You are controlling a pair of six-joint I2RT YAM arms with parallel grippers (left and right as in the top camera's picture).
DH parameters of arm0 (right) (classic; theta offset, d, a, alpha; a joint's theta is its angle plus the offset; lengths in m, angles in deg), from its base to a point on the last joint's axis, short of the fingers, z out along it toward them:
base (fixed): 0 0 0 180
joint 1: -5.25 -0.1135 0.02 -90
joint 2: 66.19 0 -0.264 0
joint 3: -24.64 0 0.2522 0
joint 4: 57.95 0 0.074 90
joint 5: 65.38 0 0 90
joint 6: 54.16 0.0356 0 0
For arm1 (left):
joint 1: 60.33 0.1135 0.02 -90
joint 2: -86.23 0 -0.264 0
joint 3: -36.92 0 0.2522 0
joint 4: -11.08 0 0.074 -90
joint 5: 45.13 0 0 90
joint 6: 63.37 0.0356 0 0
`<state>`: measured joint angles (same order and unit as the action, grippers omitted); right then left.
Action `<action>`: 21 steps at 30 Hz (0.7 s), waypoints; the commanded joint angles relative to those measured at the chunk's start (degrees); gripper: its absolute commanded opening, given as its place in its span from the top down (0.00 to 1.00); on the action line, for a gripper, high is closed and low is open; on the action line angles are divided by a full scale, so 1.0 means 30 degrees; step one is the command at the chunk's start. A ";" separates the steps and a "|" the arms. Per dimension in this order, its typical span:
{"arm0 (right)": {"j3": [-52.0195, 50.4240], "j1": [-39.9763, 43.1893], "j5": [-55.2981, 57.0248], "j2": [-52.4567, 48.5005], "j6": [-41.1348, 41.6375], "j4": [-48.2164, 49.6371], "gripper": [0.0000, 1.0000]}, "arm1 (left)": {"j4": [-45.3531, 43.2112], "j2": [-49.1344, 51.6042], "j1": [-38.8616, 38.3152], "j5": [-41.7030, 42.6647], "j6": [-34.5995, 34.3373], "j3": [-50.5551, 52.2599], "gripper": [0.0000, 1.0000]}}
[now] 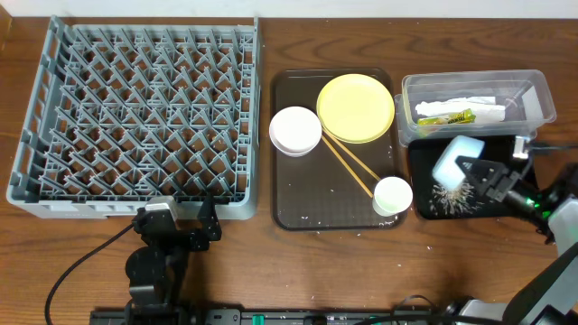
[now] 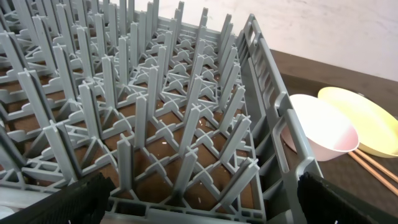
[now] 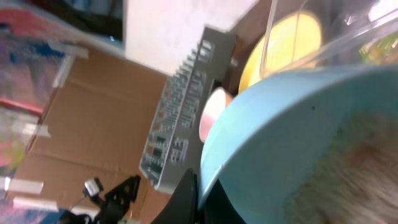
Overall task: Sort waste into correct bins and load items into the dishwasher
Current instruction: 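Tip the blue bowl over the black tray to pour out the rice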
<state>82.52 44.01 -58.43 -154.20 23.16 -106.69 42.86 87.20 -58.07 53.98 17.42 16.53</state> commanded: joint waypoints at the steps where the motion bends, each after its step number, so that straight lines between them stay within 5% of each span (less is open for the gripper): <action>1: -0.0787 0.0670 -0.2120 -0.0539 -0.0357 0.0984 0.99 | 0.0408 0.0007 0.0102 0.0255 -0.0109 0.0240 0.02; 11: -0.1428 0.0954 -0.2127 -0.1647 -0.0474 0.1807 0.99 | 0.0408 0.0007 0.0102 0.0255 -0.0109 0.0240 0.02; 21: -0.1428 0.0991 -0.2127 -0.1647 0.4357 0.1807 0.99 | 0.0408 0.0007 0.0102 0.0255 -0.0117 0.0240 0.02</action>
<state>78.35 46.22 -62.40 -158.98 29.12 -101.38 42.86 87.20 -58.07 53.95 17.42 16.53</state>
